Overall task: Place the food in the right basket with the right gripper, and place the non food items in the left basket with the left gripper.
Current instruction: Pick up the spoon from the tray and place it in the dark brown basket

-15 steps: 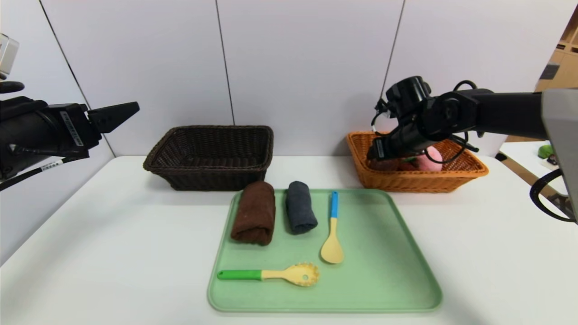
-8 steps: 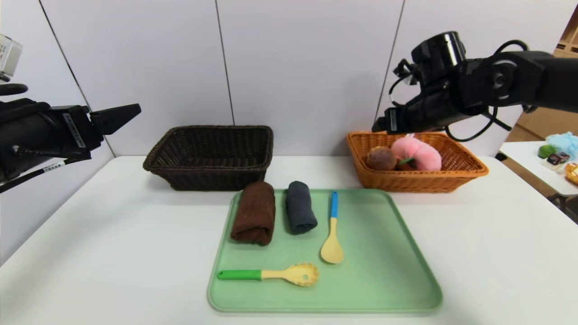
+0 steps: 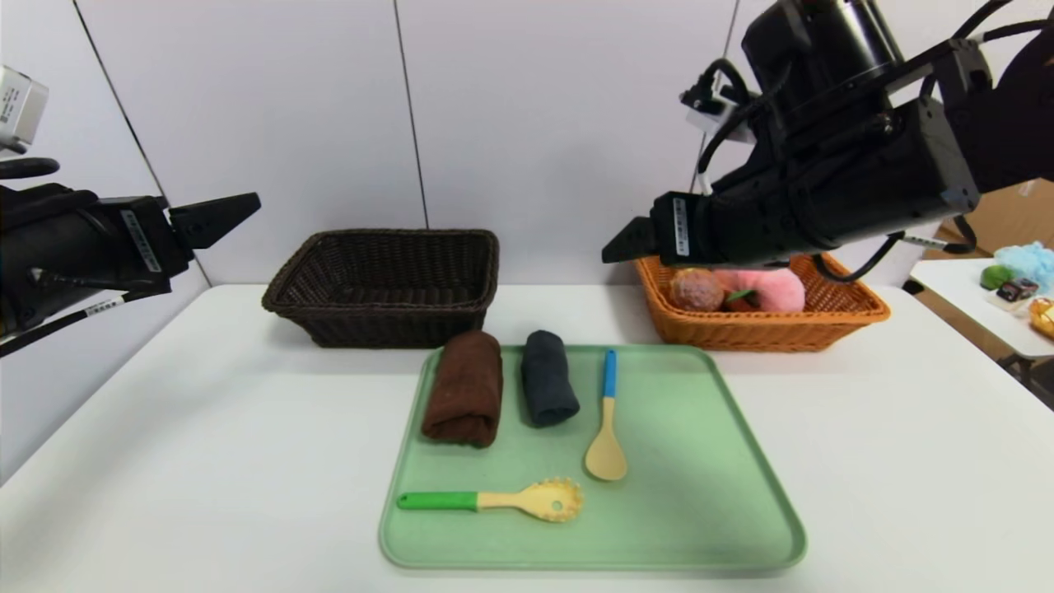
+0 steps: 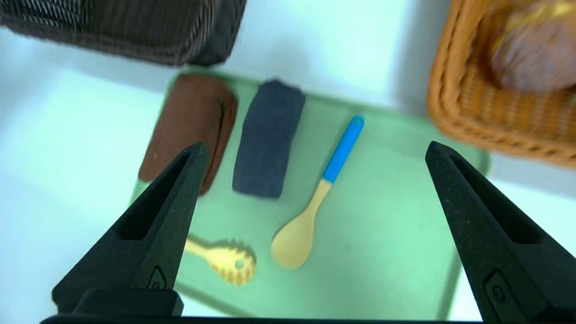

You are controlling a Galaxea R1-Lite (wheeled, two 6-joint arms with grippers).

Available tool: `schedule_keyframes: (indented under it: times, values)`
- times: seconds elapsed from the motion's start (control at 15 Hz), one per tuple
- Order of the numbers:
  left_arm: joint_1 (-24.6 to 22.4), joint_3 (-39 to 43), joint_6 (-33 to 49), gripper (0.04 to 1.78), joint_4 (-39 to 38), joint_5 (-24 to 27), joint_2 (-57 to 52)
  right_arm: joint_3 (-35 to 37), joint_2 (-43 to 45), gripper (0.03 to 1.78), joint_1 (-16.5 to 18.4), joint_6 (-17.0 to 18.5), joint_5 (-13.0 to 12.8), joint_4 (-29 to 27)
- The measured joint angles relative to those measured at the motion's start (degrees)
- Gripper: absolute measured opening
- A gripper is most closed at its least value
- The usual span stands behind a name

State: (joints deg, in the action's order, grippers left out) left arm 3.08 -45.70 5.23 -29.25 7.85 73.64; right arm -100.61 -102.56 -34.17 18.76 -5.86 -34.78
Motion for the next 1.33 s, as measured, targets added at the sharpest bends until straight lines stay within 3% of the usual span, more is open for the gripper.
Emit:
schedule_keyframes:
  times: [0.27, 0.53, 0.73, 1.2, 1.33]
  values:
    - [0.0, 0.1, 0.0, 1.69, -0.1, 0.1, 0.0, 7.3, -0.3, 1.69, -3.0, 4.2, -0.1, 0.2]
    - [0.0, 0.1, 0.0, 1.69, -0.1, 0.0, 0.1, 11.5, -3.2, 1.69, -3.6, 4.4, -1.4, 0.7]
    - [0.0, 0.1, 0.0, 1.69, -0.1, 0.0, 0.1, 13.6, -6.3, 1.69, -3.5, 4.4, -5.6, 3.3]
    - [0.0, 0.8, 0.1, 1.69, -0.1, 0.0, 0.1, 14.6, -12.8, 1.69, -3.4, 4.1, -6.2, 6.2]
    - [0.0, 0.9, 0.1, 1.69, -0.1, 0.0, 0.1, 14.6, -14.7, 1.69, -3.3, 4.0, -7.4, 7.5]
